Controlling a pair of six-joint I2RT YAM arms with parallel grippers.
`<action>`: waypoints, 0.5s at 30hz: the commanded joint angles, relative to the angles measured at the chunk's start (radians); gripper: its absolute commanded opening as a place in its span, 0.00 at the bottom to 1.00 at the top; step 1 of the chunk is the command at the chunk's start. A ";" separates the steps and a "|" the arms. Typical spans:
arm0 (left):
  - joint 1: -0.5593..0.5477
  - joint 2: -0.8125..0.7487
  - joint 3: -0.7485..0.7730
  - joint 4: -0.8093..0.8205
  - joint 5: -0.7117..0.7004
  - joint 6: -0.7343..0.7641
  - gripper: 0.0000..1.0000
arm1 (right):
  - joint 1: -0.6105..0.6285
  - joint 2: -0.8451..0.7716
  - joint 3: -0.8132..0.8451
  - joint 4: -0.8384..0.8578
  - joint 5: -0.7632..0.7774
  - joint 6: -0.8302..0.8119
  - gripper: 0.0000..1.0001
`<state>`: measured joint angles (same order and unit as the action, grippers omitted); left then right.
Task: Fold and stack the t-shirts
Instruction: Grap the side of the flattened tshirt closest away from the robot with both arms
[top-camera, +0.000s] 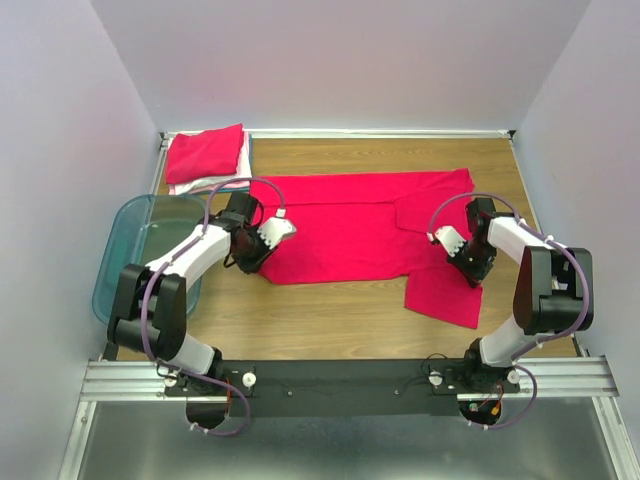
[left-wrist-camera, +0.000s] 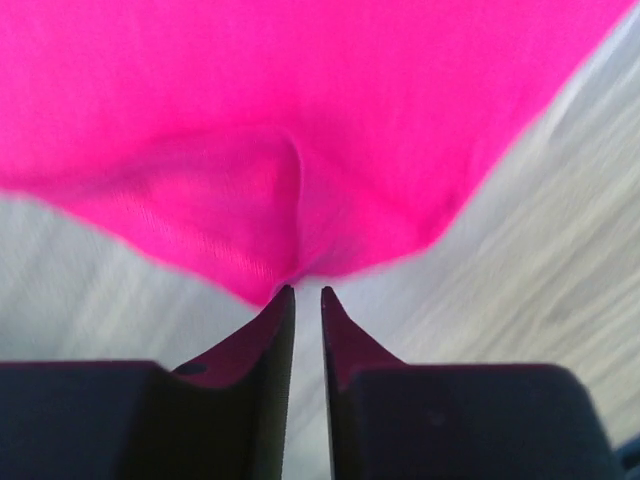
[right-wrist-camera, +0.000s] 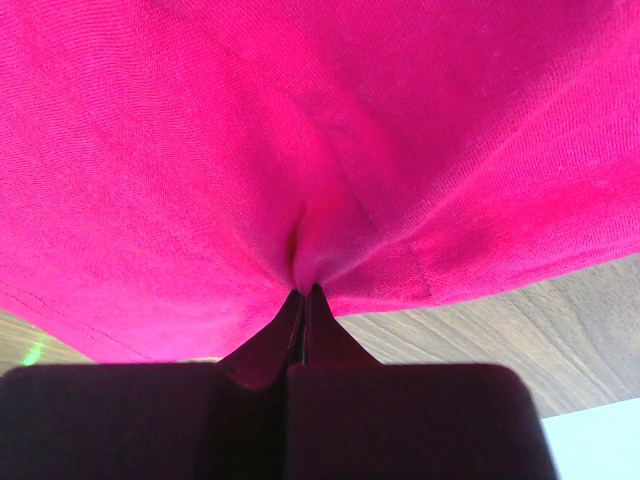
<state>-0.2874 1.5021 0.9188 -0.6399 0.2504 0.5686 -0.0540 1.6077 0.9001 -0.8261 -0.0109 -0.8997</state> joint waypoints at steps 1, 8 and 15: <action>0.034 -0.109 -0.040 -0.156 -0.013 0.140 0.32 | 0.000 -0.022 -0.010 0.018 0.000 -0.018 0.01; 0.047 -0.209 0.023 -0.248 0.084 0.226 0.41 | 0.000 -0.029 -0.009 0.001 0.002 -0.027 0.01; -0.039 -0.062 0.158 -0.110 0.135 0.098 0.43 | 0.000 -0.015 0.006 -0.005 -0.001 -0.015 0.01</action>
<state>-0.2703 1.3510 1.0370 -0.8295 0.3367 0.7322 -0.0540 1.6032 0.9001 -0.8268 -0.0113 -0.9108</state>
